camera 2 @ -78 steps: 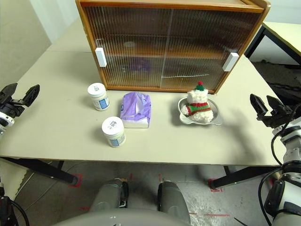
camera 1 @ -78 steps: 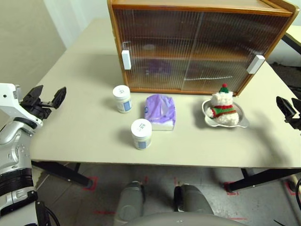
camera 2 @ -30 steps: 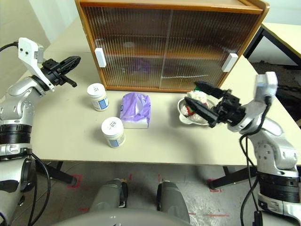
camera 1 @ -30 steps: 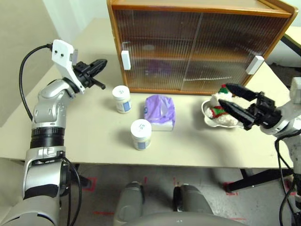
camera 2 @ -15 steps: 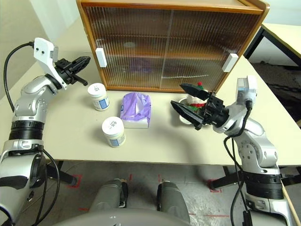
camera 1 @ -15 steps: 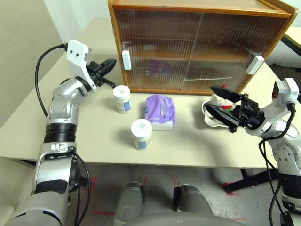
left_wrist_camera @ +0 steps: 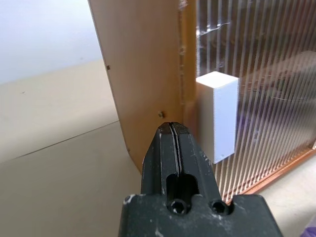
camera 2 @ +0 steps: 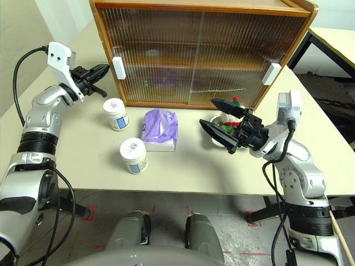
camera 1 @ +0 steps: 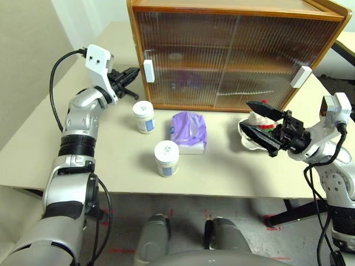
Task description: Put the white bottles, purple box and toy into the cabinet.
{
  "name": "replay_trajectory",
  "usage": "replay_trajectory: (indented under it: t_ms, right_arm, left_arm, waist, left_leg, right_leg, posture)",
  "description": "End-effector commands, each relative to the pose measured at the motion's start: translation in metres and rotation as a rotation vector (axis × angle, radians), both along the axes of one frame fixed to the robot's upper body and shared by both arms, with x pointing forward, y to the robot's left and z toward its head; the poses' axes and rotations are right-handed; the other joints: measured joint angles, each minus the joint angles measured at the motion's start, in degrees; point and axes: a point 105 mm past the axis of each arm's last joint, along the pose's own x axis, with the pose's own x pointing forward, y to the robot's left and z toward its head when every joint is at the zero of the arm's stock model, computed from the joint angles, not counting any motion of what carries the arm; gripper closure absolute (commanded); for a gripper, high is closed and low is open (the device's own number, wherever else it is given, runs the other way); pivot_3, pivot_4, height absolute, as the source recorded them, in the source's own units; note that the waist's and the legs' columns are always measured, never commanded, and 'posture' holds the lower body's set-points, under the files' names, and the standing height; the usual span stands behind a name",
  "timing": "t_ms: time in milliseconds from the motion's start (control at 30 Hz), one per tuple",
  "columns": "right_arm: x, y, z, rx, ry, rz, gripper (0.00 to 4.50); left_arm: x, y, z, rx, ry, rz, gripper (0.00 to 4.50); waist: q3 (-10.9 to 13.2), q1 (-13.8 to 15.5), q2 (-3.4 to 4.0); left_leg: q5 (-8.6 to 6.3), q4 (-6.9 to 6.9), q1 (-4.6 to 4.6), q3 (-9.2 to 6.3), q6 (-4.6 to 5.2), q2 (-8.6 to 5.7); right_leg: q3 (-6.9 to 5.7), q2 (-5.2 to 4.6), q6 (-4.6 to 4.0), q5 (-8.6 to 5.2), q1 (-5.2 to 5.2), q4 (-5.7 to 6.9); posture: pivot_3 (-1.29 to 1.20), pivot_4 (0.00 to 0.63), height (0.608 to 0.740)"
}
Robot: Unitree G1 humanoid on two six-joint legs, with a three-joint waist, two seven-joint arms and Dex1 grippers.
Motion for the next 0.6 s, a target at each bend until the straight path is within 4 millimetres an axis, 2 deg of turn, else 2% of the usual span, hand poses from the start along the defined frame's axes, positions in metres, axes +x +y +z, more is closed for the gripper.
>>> replay_trajectory:
  t_ms: [33,600]
  right_arm:
    - [-0.003,0.000,0.003,-0.009,-0.023,-0.008,0.00]
    - [0.002,0.006,0.002,0.004,-0.024,0.024,0.00]
  left_arm:
    - [0.001,-0.007,0.000,0.017,-0.003,-0.029,4.46]
    - [-0.010,-0.009,0.000,0.012,-0.008,-0.043,4.46]
  waist:
    - [0.00,-0.04,0.00]
    - [0.01,-0.07,0.00]
  left_leg:
    - [0.00,0.00,0.00,0.00,0.00,0.00]
    - [0.00,0.01,0.00,0.00,0.00,0.00]
  right_leg:
    - [0.00,0.00,-0.01,-0.01,0.00,0.00]
    - [0.00,0.00,0.01,0.00,0.01,0.00]
  posture:
    - [0.06,0.034,0.740]
    - [0.06,0.036,0.740]
